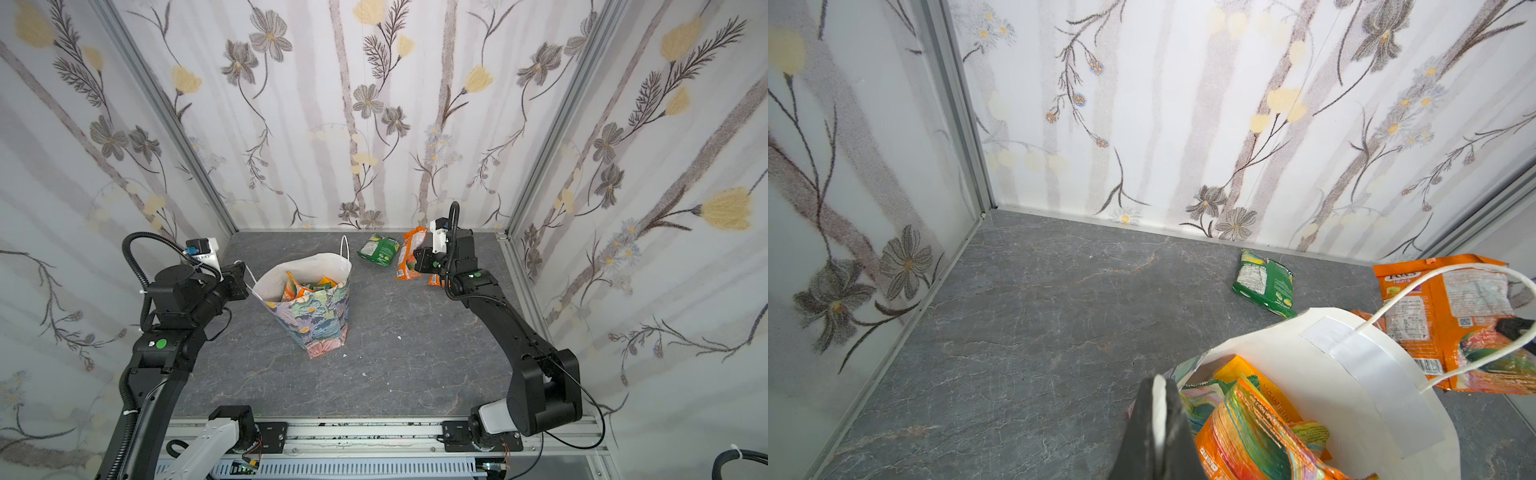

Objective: Place the snacks into the paper bag
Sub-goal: 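Lift the orange candy bag with the right gripper and carry it over the paper bag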

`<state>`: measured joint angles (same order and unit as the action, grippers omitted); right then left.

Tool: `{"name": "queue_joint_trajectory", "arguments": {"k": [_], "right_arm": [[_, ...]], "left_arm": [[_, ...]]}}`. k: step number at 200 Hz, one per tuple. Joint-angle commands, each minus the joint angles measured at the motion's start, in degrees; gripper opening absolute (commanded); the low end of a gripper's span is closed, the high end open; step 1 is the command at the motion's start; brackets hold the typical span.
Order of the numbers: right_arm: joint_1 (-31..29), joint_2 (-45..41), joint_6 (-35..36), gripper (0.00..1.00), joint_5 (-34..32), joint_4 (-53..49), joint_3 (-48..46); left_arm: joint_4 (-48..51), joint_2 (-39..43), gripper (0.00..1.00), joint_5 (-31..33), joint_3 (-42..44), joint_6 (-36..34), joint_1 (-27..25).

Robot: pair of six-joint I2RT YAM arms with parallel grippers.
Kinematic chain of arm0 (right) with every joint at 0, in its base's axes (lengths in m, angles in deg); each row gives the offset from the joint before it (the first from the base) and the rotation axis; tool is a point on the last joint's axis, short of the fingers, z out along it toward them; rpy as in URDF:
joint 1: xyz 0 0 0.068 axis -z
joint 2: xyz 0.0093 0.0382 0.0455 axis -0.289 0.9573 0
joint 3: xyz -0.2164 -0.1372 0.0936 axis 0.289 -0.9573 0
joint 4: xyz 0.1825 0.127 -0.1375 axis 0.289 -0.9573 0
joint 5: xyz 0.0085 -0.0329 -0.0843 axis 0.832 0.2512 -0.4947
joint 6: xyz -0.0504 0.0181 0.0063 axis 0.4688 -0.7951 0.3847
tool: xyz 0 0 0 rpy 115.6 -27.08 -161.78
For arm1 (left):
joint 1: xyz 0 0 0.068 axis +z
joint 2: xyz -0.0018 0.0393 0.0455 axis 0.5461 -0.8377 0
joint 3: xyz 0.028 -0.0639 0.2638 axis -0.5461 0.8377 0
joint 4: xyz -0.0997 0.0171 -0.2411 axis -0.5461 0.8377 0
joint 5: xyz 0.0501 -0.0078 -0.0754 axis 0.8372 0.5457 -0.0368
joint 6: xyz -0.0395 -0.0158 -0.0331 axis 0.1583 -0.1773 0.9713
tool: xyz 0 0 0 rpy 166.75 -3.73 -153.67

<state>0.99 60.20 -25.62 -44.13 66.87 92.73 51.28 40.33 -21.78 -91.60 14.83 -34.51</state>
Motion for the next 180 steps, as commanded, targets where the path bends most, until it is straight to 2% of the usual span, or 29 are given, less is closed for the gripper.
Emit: {"name": "queue_joint_trajectory", "arguments": {"k": [1, 90, 180], "right_arm": [[-0.78, -1.74, 1.62, 0.00, -0.02, -0.07, 1.94], [-4.45, -5.79, 4.50, 0.00, -1.18, -3.56, 9.13], [-12.32, -3.69, 10.22, 0.00, -3.73, -7.55, 24.89]], "left_arm": [[-2.57, 0.08, 0.00, -0.12, 0.23, -0.14, 0.07], [-2.14, 0.48, 0.00, -0.08, -0.30, -0.40, 0.07], [-2.05, 0.67, 0.00, -1.30, -1.19, 0.02, 0.03]]}}
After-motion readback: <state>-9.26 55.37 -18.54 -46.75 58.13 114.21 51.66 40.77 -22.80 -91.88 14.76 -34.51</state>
